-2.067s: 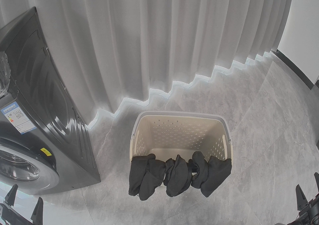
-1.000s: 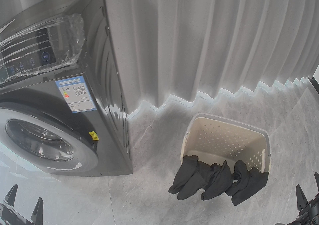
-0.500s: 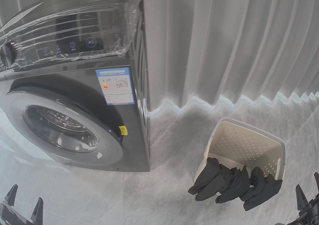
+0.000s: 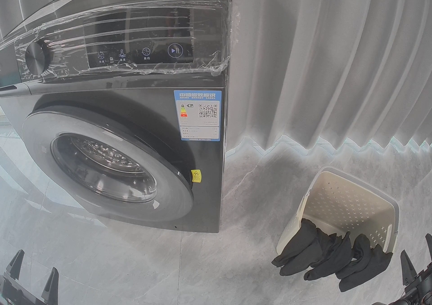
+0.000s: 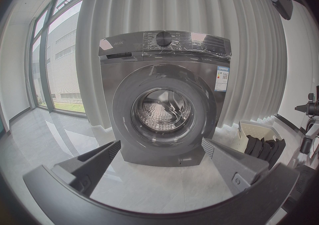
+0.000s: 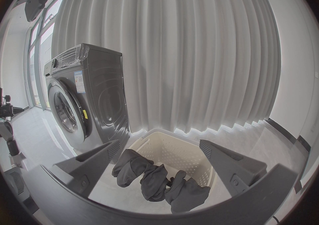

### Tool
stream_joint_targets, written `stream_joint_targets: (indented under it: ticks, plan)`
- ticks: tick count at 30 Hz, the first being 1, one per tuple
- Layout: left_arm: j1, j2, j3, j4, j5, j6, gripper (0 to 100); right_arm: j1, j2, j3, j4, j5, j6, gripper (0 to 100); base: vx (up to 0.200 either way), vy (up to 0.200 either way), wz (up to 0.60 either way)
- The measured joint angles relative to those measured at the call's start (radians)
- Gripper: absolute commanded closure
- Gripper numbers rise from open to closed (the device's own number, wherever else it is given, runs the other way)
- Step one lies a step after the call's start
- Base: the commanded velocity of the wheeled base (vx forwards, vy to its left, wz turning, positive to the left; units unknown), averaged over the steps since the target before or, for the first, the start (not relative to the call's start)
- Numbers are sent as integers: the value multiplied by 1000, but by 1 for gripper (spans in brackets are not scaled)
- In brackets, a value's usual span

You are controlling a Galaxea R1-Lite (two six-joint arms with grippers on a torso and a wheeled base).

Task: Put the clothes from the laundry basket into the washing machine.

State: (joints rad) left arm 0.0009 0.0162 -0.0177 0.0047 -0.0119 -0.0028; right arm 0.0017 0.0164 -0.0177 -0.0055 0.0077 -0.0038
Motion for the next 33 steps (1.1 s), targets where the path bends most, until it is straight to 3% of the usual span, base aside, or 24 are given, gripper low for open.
stream_joint_targets:
  ticks: [7,18,27,33]
  plan:
    - [0,0,0,0,0,0,0,2,0,0,0,1,-2,0,0,0,-514]
    - [1,0,0,0,0,-5,0,0,0,0,0,1,-2,0,0,0,0]
    - [0,0,0,0,1,-4,0,-1,0,0,0,1,-2,0,-200,0,0]
    - [0,0,0,0,1,-1,0,0,0,0,0,1,-2,0,0,0,0]
